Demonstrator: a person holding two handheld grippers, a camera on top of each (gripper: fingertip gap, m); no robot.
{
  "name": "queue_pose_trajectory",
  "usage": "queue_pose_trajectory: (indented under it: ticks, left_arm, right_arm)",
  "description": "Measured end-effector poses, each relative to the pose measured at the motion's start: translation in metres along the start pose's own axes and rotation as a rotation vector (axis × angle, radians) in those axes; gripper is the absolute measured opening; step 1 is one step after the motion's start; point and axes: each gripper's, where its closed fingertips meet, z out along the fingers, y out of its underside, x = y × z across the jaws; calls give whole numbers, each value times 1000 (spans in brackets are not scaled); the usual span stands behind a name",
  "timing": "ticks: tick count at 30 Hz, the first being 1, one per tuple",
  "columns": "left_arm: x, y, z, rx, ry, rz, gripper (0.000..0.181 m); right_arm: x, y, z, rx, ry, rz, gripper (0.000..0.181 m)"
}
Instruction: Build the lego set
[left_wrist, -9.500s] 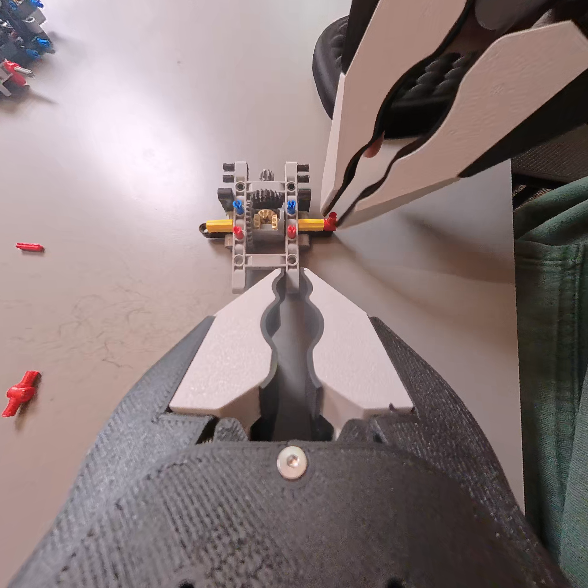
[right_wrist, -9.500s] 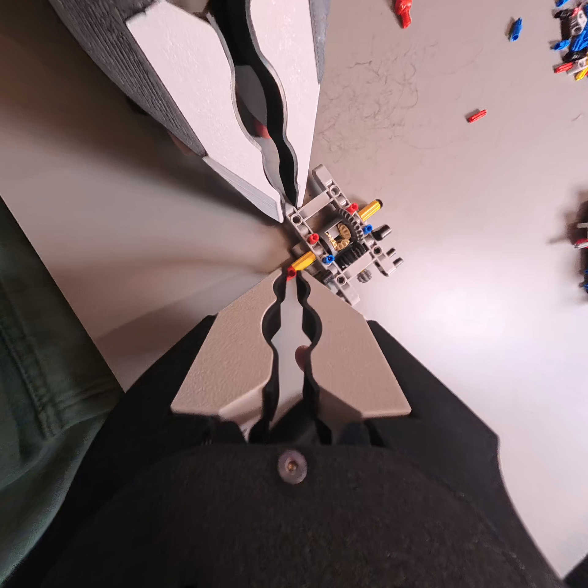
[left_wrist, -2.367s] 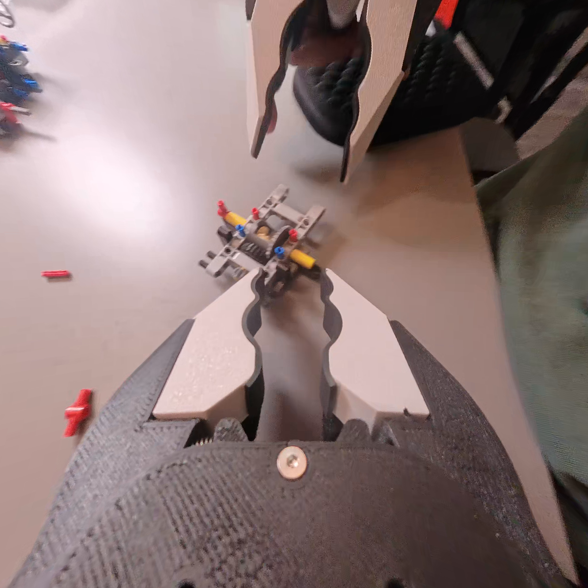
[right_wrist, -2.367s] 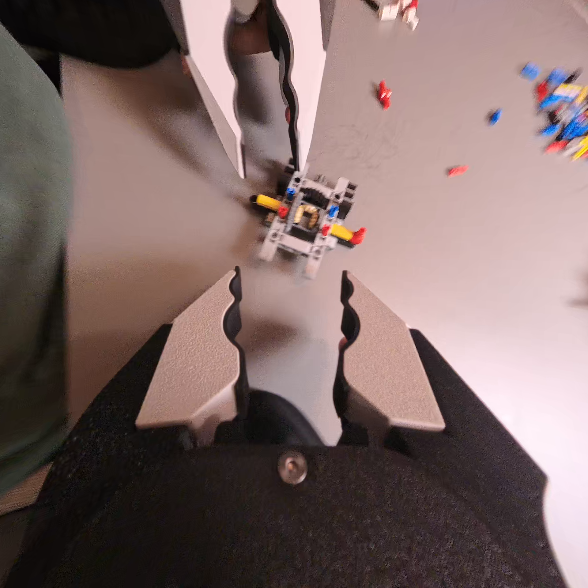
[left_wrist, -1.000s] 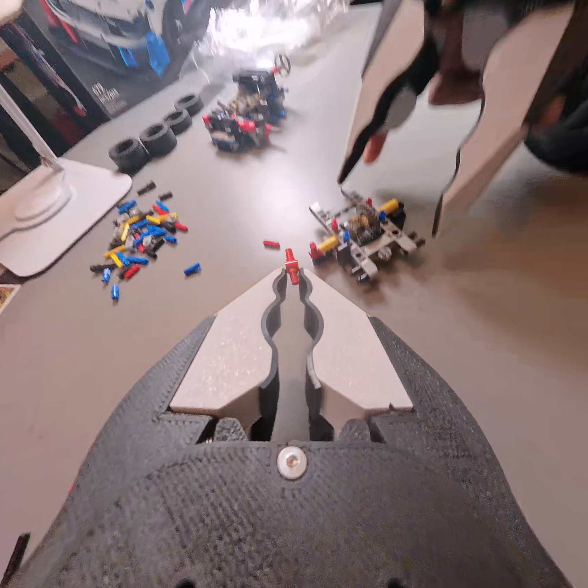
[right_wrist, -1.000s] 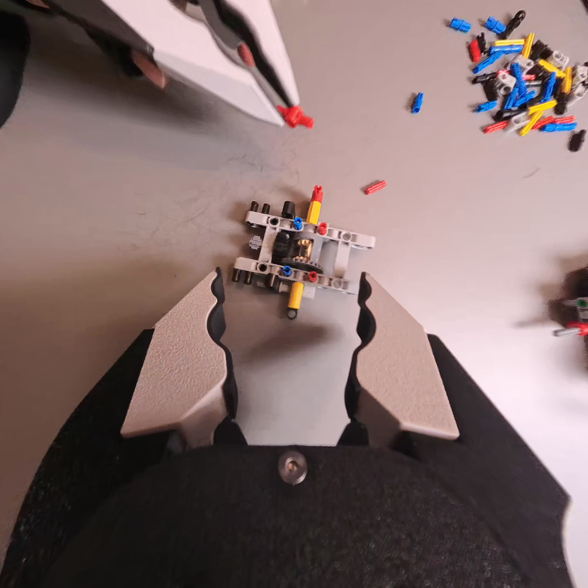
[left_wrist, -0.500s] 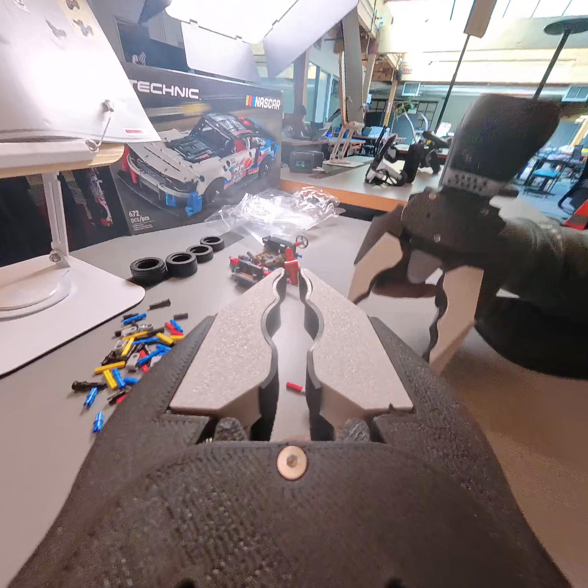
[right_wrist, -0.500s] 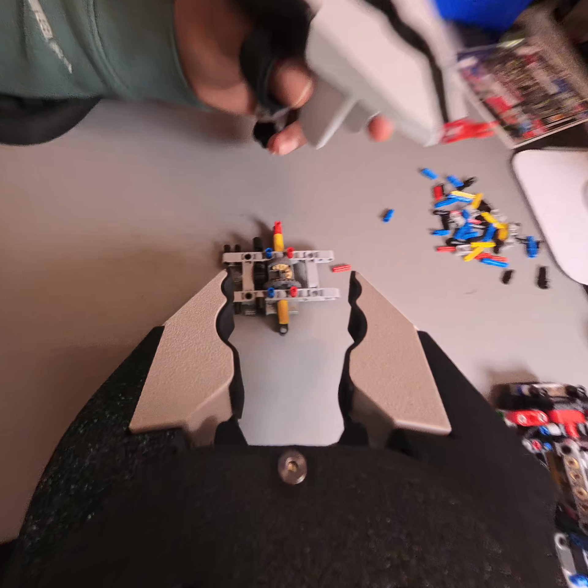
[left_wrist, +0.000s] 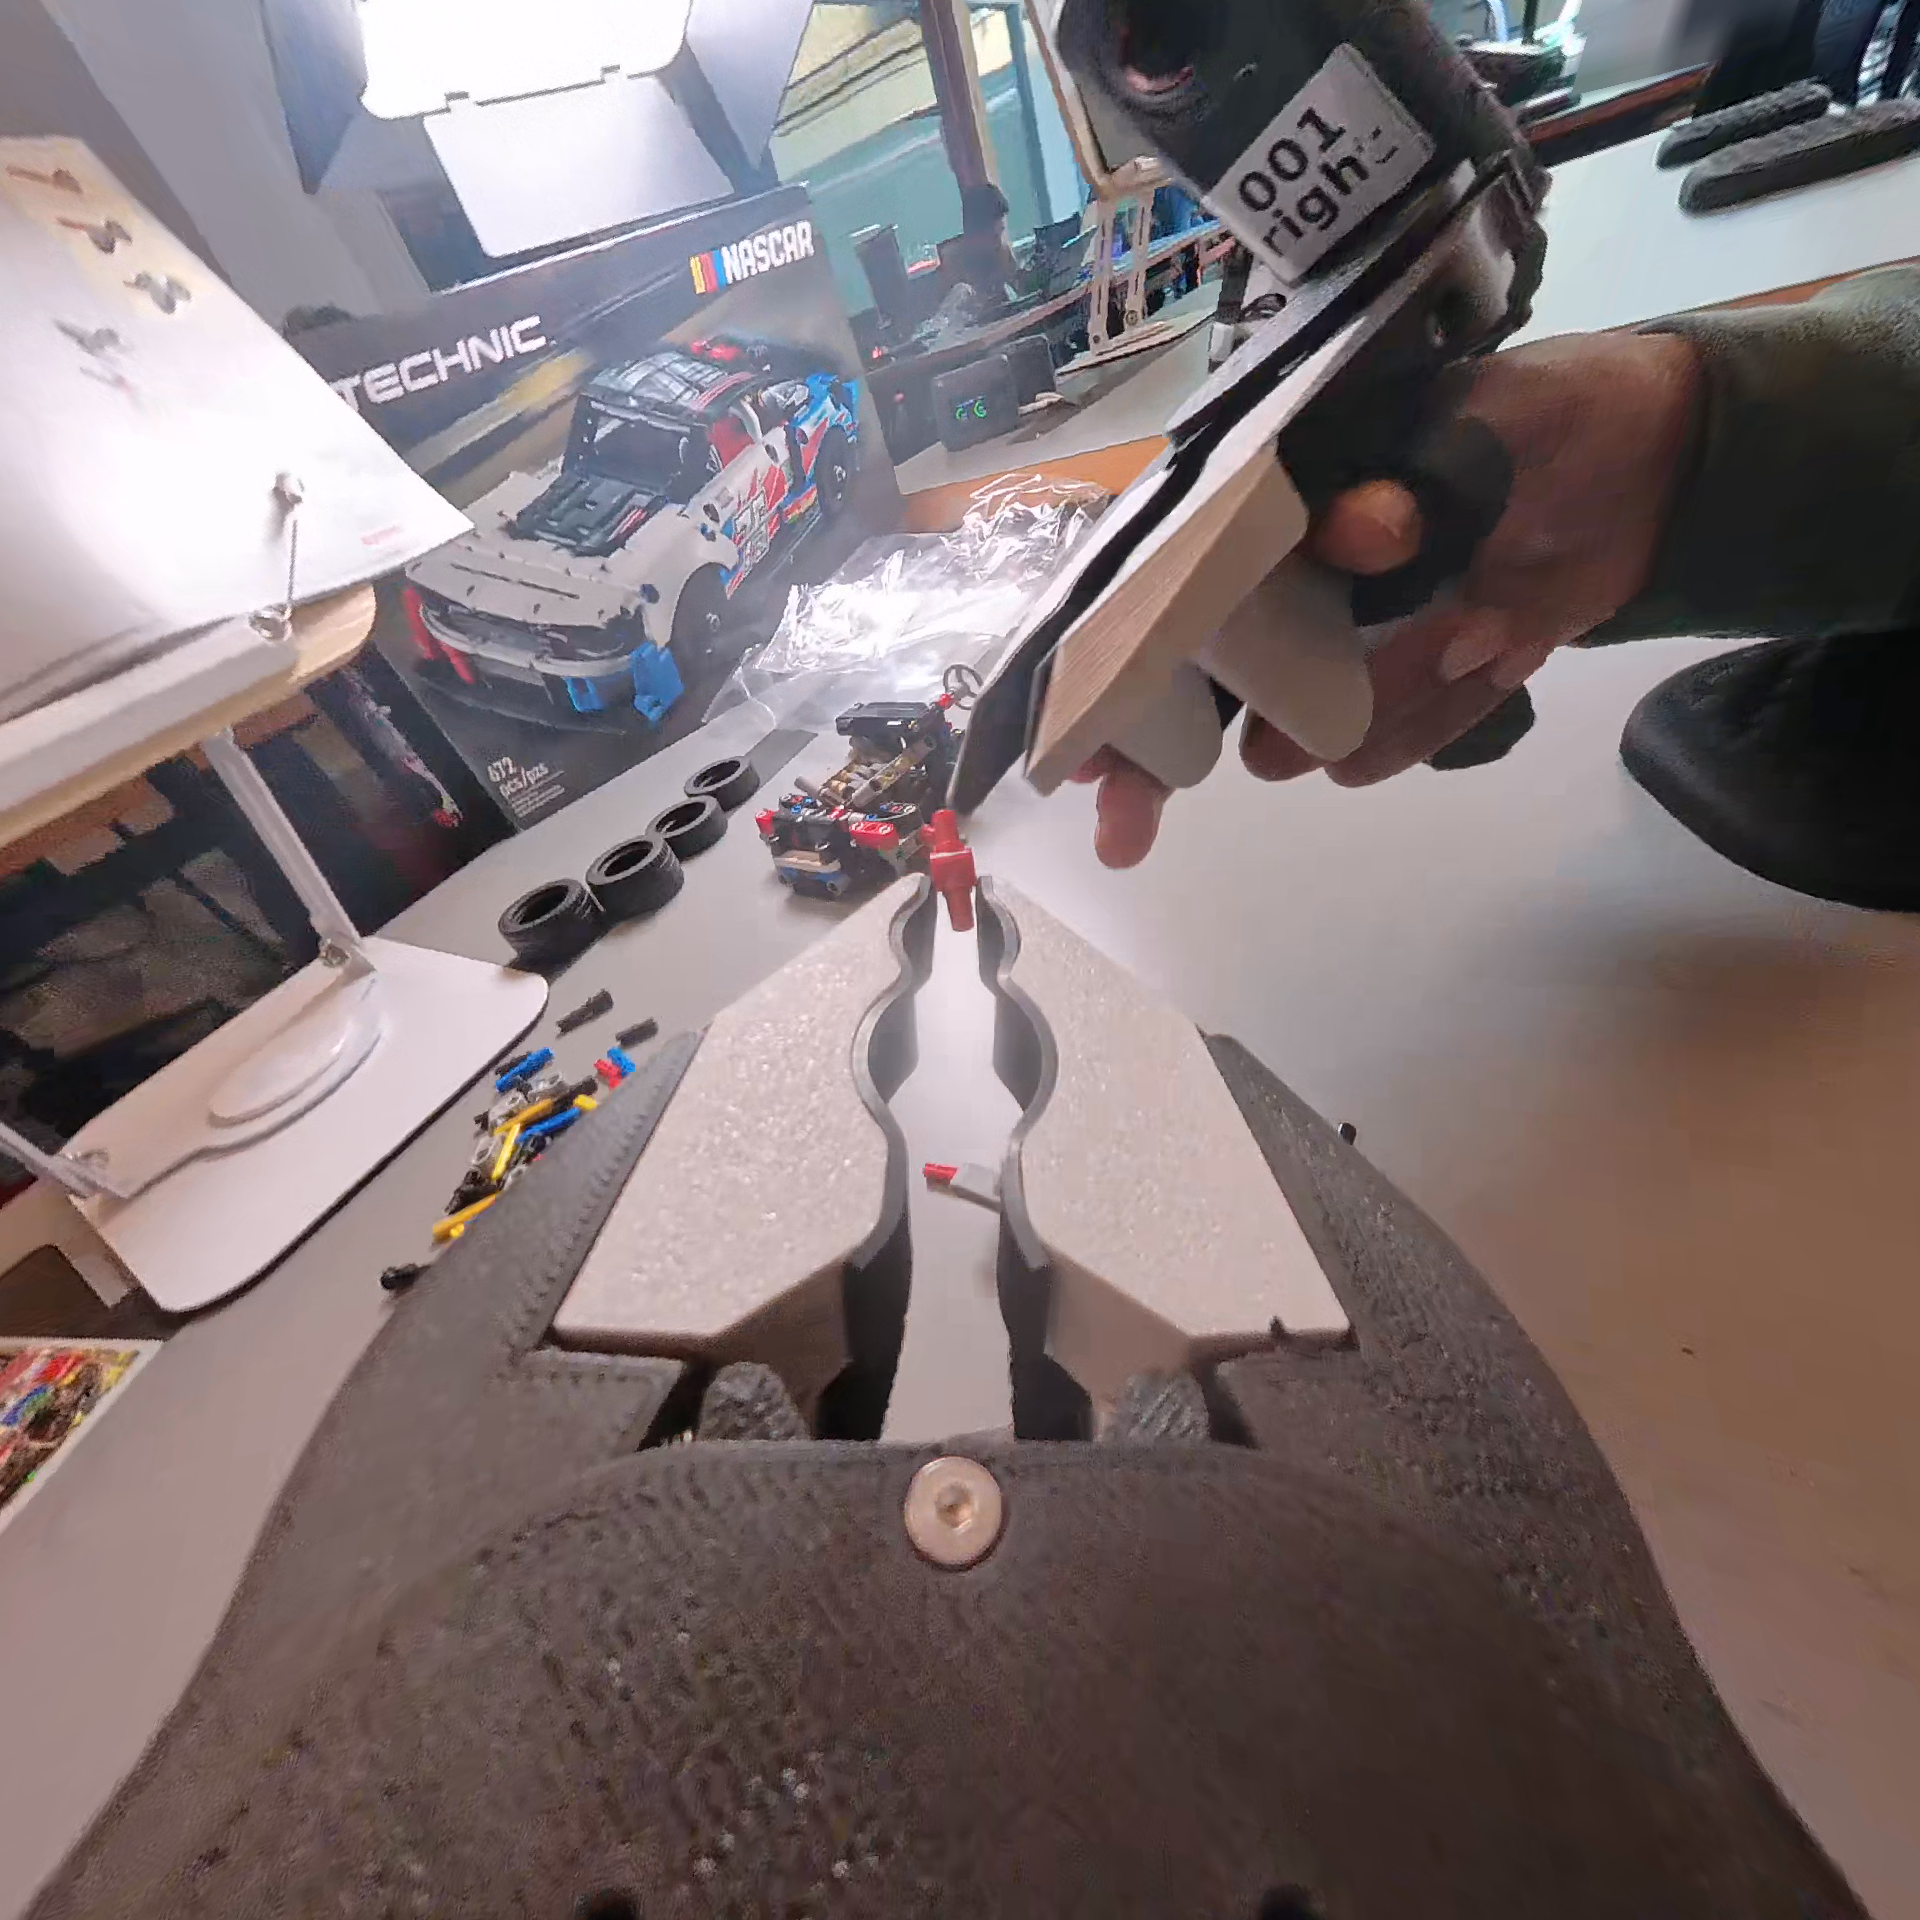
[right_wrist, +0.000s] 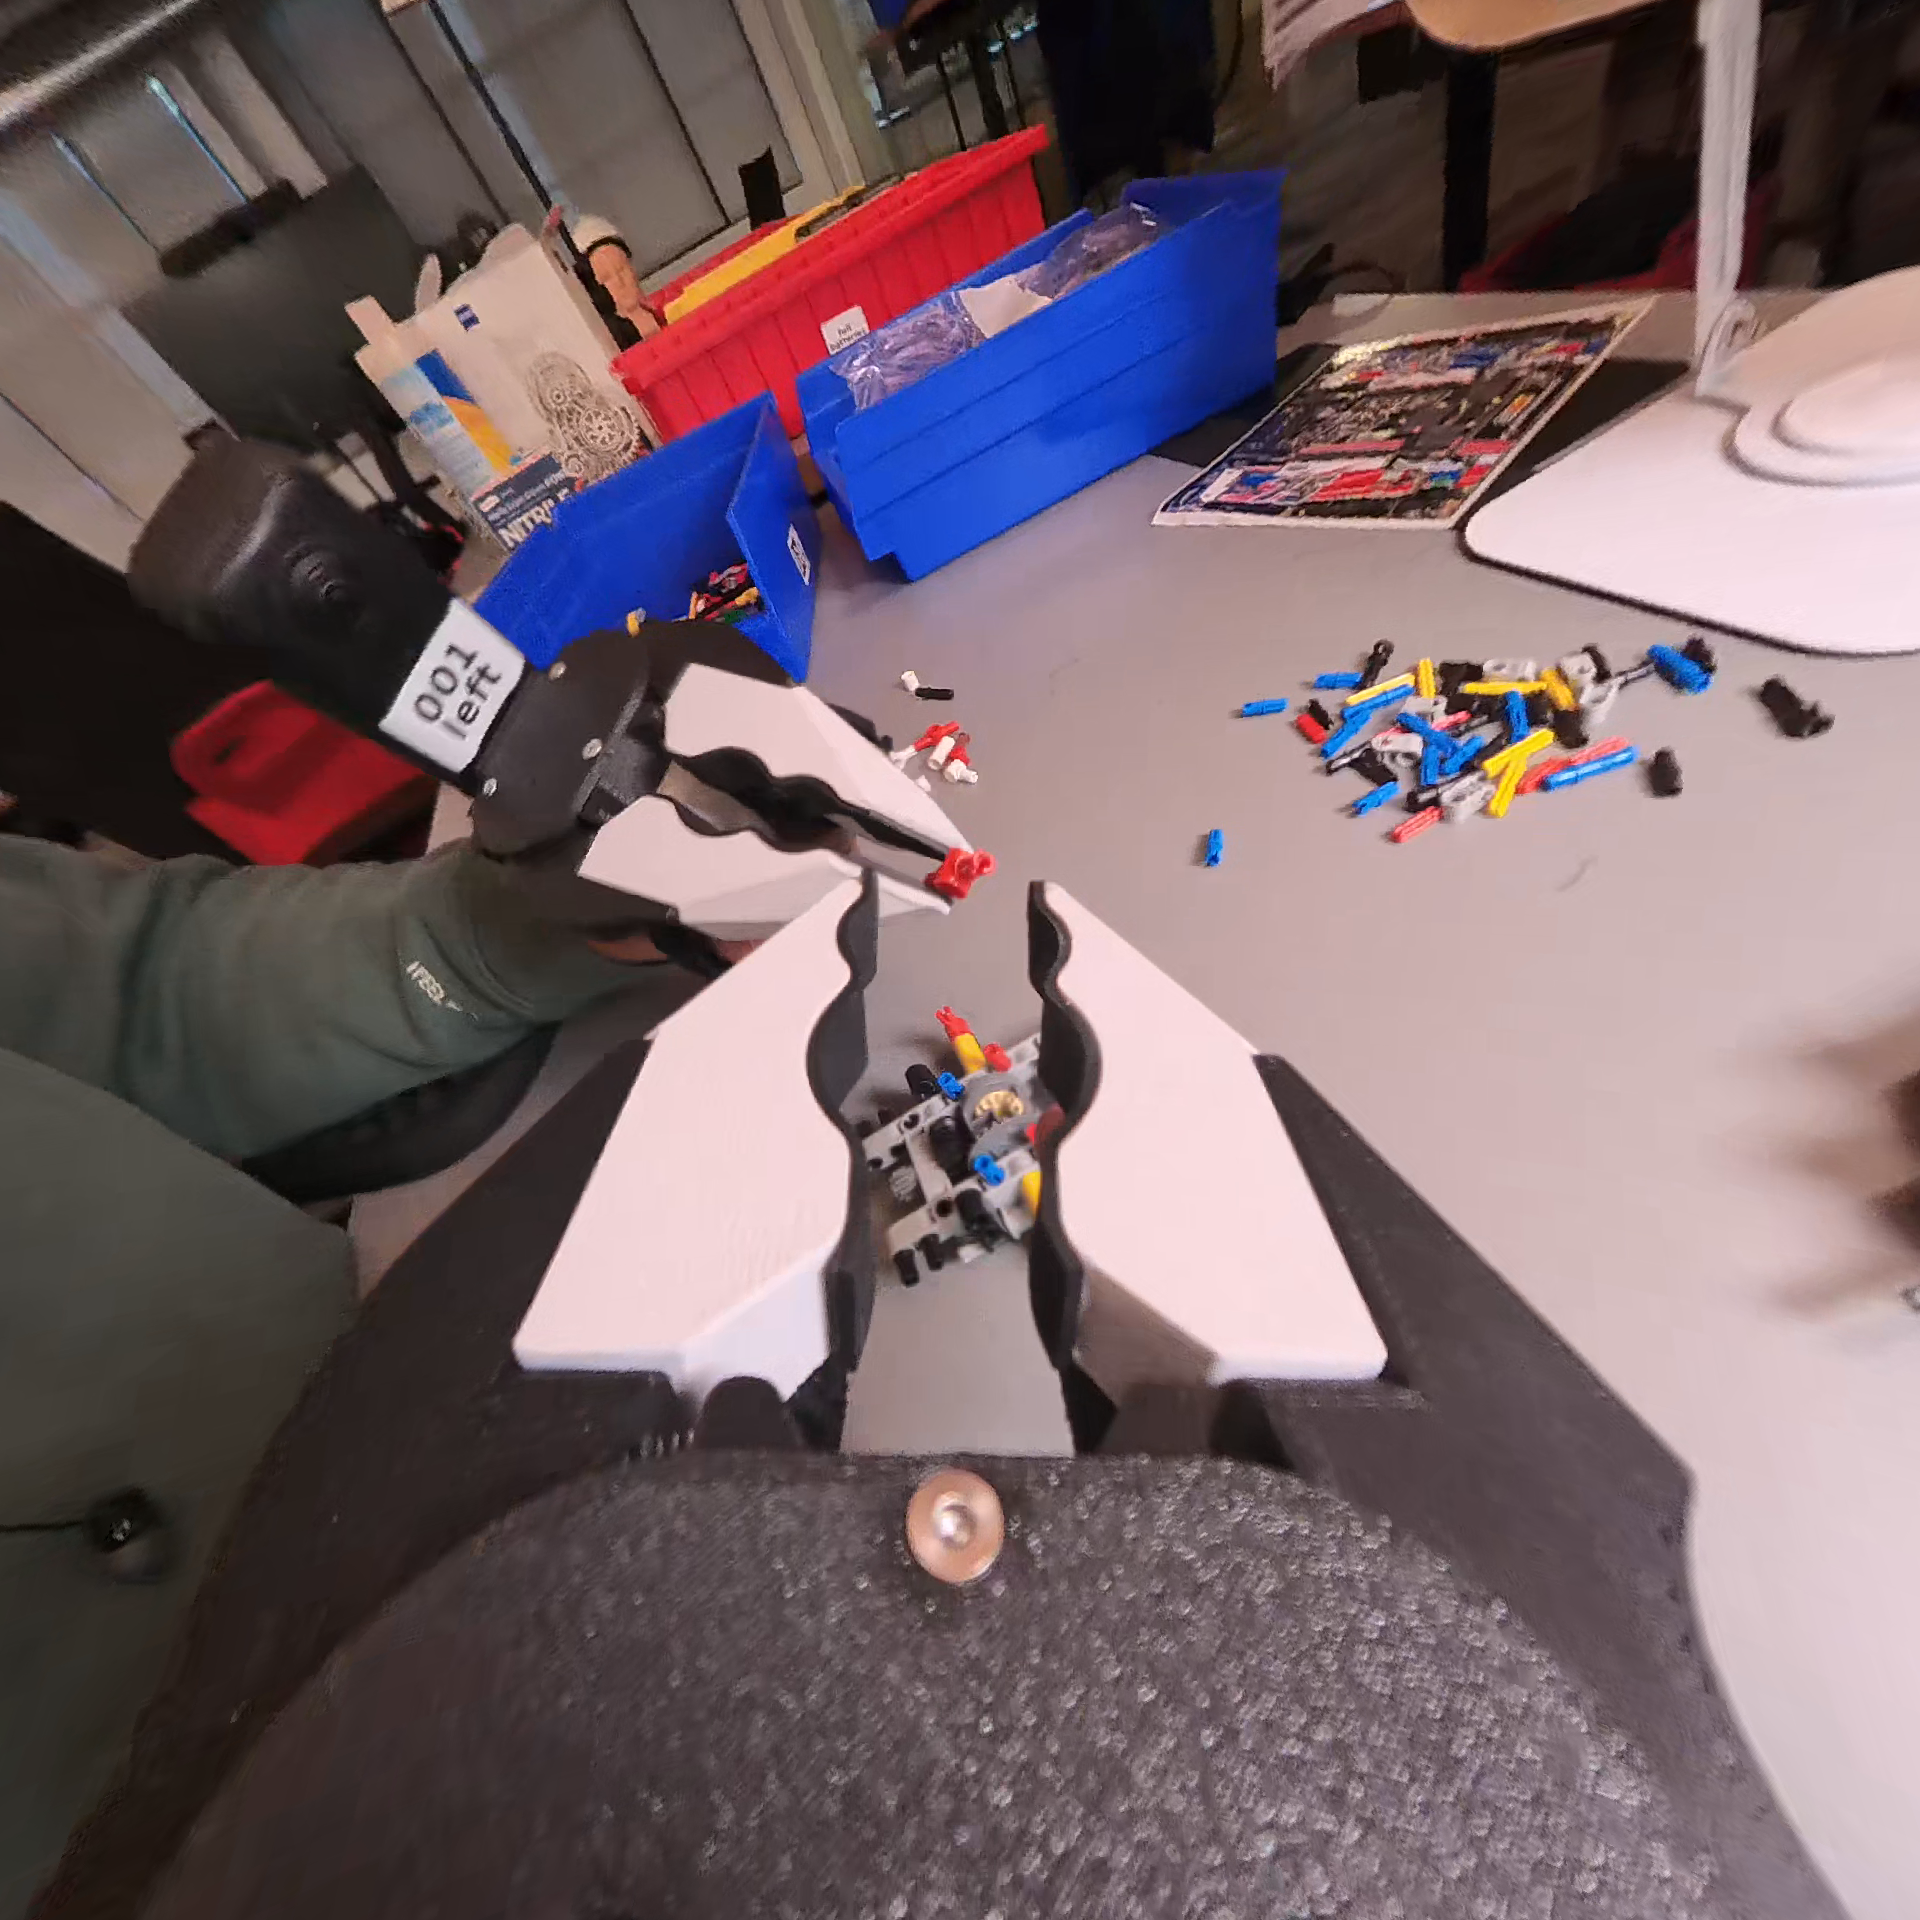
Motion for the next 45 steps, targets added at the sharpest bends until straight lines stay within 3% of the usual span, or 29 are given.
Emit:
queue_pose_trajectory:
  ticks: [3, 6, 11, 15, 20, 24, 27, 31, 38, 45]
  left_arm:
    - [7, -2, 3, -1, -18, 71, 5]
    - [8, -2, 3, -3, -31, 122, 5]
    - [13, -1, 2, 1, 13, 124, 5]
    - [20, 2, -3, -3, 156, 9, 15]
    - [15, 35, -17, -172, 305, -179, 19]
    - [27, 61, -22, -297, 405, -265, 32]
    - [37, 68, -18, -355, 424, -249, 61]
    - [45, 68, -13, -370, 418, -183, 81]
    - [53, 81, -10, -451, 418, -82, 75]
    - [55, 80, -10, -442, 429, -65, 66]
  right_arm:
    - [0, 3, 3, 15, 7, 55, 23]
    - [-2, 2, 3, 38, -29, 86, 5]
    - [-4, 5, 1, 35, -83, 45, 4]
    - [-7, 8, -6, 26, -147, -30, 4]
    - [7, 29, -15, -85, -106, -225, 4]
    - [11, 59, -18, -227, -120, -351, 4]
    - [15, 75, -17, -309, -103, -420, 4]
    - [18, 79, -14, -330, -87, -439, 4]
    - [22, 86, -12, -364, -72, -465, 4]
    - [20, 90, -8, -391, -84, -482, 4]
